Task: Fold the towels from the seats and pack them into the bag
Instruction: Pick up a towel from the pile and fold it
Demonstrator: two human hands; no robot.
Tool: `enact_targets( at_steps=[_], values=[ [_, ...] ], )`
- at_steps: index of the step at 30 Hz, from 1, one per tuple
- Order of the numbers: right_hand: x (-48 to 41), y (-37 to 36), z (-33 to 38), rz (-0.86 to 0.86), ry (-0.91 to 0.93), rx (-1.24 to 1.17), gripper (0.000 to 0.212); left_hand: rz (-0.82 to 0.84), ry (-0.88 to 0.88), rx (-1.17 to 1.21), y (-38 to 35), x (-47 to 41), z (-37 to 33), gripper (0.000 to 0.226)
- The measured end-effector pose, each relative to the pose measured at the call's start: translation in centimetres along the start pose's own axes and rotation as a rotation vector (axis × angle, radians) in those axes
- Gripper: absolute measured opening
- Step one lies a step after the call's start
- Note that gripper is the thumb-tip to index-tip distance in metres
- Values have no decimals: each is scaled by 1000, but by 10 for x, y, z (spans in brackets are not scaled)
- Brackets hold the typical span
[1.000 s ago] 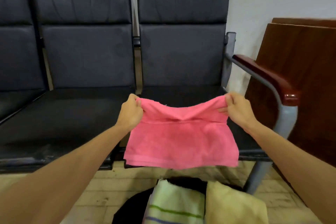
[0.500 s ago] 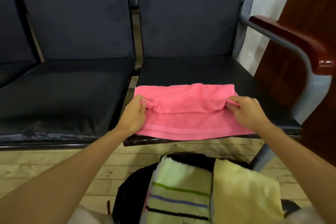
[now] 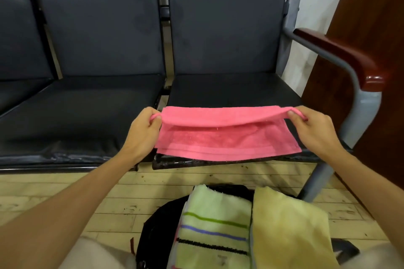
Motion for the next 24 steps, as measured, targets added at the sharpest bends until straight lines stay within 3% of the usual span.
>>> enact_targets(
  at_steps=[5,9,12,16,20,24],
  values=[
    [21,1,-4,167,76,48,17,170,-30,-219,-1,16,-1,18],
    [34,-7,-5,375,-24,52,20,298,14,-374,-7,22,5,30],
    [32,-10,-10,351,-72,89,32,220,85,-370,-10,16,9,33],
    [24,-21,-13,271,-108,93,15,185,287,-301,-21,0,30,19],
    [11,-33,-24,161,-320,94,36,227,519,-218,-34,-8,39,33],
    [3,-40,-41,215,-495,242,44,254,635,-123,-41,-11,37,27]
  ],
)
Point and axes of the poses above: each hand's wrist, its own x-axis away from the middle knuckle, its own y-axis out of the back of the hand, z = x × y, the point moved 4 cm from there along -x, towards the middle knuckle, and after that the axes turned 3 degrees about -z, right-handed, at the moved point
